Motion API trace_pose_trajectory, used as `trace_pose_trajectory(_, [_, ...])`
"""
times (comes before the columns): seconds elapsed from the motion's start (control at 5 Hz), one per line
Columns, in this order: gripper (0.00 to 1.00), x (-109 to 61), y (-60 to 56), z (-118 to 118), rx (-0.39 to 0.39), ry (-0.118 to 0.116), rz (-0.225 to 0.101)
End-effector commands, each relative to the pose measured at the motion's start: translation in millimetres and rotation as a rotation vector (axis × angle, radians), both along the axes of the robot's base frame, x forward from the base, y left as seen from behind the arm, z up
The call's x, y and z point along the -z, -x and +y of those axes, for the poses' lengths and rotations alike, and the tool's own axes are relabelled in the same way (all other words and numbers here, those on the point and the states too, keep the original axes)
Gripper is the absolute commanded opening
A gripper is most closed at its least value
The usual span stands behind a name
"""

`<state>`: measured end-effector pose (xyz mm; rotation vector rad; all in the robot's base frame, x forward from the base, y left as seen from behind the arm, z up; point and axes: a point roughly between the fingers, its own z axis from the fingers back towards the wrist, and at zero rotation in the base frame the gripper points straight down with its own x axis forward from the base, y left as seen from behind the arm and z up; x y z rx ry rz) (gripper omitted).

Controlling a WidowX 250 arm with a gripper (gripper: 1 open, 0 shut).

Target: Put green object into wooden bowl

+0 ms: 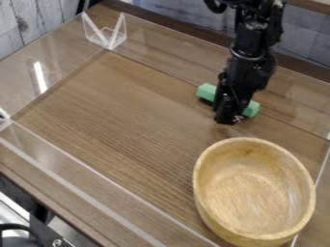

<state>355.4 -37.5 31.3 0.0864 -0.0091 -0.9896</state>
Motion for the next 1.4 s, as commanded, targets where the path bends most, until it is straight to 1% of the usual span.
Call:
trace_pose_trajectory(0.0, [0.0, -33.6, -29.7, -12, -0.021, 0.012, -0.143])
trace_pose_trajectory(0.2, [0.0, -50.2, -34.4, -21, -0.043, 0.009, -0.162])
trace_pose_trajectory(0.4, [0.0, -45.0, -26.7, -29, -0.11, 0.013, -0.168])
trace_pose_trajectory(0.6, [0.0, -43.8, -17.4, -27, -0.178, 0.019, -0.167])
trace_pose_trajectory(0.8, [1.0, -36.8, -16.8, -25, -0.221, 0.026, -0.163])
trace_pose_trajectory(1.0, [1.0, -29.6, -15.9, -23, -0.263, 0.033, -0.159])
trace_pose_trajectory(1.2, [1.0, -25.4, -13.2, -24, -0.263, 0.055, -0.158])
